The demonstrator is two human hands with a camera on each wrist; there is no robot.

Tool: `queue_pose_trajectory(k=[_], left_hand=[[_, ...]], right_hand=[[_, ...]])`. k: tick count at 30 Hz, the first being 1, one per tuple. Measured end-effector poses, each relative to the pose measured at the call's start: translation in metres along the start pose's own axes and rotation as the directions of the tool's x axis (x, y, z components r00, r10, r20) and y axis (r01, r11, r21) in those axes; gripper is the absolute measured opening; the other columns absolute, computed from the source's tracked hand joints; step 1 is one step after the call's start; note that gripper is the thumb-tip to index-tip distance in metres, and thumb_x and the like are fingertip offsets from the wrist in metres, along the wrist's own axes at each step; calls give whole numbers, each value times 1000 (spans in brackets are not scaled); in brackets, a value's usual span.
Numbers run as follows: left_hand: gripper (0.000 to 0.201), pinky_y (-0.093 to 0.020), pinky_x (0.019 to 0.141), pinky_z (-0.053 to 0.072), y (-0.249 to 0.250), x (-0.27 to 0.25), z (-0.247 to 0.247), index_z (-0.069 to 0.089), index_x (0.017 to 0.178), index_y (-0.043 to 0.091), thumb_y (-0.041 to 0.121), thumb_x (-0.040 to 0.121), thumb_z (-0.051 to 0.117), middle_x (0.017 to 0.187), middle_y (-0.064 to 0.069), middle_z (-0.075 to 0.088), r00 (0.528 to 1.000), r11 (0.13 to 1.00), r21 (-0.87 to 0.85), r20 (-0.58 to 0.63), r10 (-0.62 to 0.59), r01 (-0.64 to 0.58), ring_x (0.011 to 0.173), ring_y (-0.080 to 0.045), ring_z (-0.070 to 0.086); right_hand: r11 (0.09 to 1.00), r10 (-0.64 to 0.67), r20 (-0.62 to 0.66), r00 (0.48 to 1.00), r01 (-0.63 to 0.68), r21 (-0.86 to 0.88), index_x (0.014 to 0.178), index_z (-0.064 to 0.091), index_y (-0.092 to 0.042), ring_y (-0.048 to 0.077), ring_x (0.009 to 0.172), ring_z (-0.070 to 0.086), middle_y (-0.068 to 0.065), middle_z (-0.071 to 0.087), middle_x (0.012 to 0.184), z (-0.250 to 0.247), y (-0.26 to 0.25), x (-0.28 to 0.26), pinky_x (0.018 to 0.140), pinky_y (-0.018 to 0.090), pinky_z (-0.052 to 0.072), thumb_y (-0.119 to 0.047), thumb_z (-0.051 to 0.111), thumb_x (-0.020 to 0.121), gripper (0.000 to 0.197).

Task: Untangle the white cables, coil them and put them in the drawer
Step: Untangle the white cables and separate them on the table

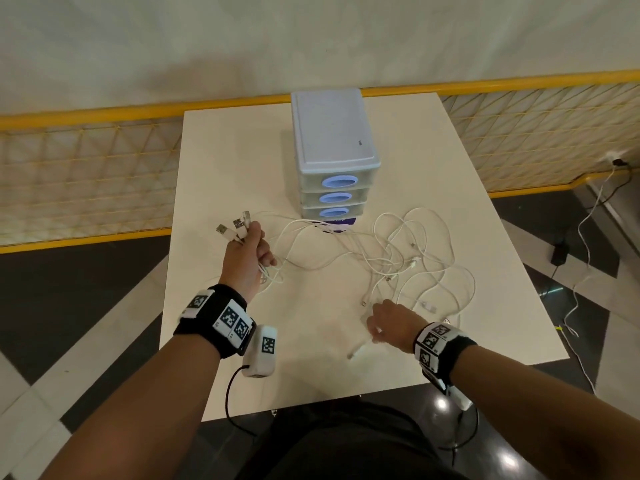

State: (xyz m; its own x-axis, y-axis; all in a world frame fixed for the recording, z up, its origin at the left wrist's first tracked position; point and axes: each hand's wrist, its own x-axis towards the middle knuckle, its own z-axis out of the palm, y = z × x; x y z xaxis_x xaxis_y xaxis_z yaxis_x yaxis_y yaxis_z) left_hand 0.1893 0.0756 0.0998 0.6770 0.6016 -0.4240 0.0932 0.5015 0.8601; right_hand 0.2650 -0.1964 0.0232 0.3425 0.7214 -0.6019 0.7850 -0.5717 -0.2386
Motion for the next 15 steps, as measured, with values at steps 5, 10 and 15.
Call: queue_pose_trajectory(k=[5, 10, 15], left_hand=[[39, -24, 45, 41, -1, -9, 4, 36, 63, 18, 25, 101, 41, 41, 11, 27, 996, 989, 135, 68, 56, -64, 36, -8, 24], [30, -21, 40, 29, 1, -15, 12, 45, 66, 19, 15, 90, 61, 40, 10, 27, 995, 991, 121, 82, 50, -60, 36, -9, 24], [18, -21, 43, 31, 4, -18, 19, 57, 70, 17, 17, 69, 75, 39, 8, 36, 982, 988, 109, 165, 95, -114, 34, -10, 30]], right_hand=[[961, 94, -361, 928, 10, 275, 93, 50, -8, 28, 88, 49, 12, 57, 94, -32, -16, 3, 78, 36, 38, -26, 40, 97, 21], [763, 186, -410, 893, 131, 633, 87, 37, -15, 21, 70, 57, 4, 64, 75, -77, -35, 1, 71, 33, 44, -26, 32, 99, 17], [628, 185, -511, 840, 299, 719, 93, 49, -16, 14, 54, 50, 3, 55, 57, -104, -58, 3, 63, 25, 44, -23, 31, 100, 20]])
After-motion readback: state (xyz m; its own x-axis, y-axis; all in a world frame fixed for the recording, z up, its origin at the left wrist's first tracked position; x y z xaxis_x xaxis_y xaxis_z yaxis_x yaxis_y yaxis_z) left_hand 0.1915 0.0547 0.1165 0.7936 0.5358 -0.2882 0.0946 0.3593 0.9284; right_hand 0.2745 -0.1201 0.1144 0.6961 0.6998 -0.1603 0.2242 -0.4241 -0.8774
